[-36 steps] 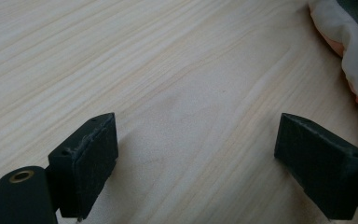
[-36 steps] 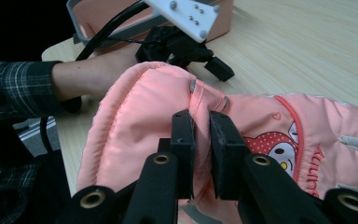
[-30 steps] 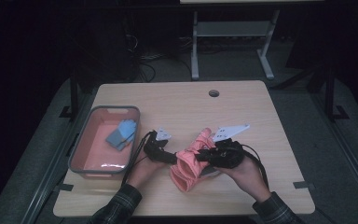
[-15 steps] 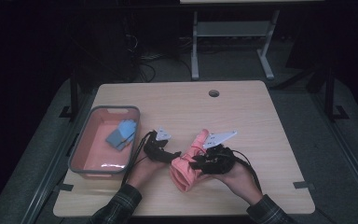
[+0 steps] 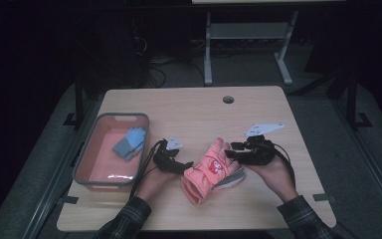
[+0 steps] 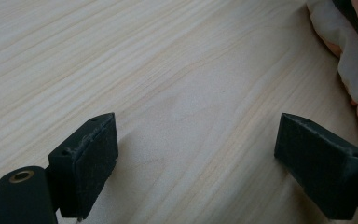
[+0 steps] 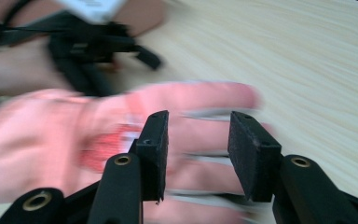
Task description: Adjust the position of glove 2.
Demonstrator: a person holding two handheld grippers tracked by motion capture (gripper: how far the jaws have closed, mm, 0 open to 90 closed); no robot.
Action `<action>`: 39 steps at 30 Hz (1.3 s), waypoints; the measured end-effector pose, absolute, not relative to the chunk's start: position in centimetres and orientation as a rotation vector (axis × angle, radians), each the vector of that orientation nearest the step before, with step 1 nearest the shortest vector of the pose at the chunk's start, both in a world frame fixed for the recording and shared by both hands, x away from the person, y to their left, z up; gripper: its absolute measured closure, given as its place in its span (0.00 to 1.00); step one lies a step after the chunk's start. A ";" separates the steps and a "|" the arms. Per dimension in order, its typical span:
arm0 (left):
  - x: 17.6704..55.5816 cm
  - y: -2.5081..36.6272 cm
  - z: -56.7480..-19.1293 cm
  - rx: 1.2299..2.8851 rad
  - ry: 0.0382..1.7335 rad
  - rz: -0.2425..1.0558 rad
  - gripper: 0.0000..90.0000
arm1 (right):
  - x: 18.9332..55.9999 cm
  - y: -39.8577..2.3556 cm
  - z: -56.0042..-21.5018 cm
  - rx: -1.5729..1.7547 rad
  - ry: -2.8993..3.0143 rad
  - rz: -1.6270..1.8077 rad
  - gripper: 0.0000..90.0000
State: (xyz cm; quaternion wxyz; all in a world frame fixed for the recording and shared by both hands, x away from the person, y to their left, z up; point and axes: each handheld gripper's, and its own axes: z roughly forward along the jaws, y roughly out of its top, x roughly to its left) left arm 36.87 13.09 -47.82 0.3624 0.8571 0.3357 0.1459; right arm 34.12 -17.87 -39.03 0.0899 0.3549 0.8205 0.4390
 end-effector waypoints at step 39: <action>27.4 16.4 -38.9 2.159 0.687 0.120 0.56 | 36.1 -20.1 -41.1 1.167 2.484 1.246 0.60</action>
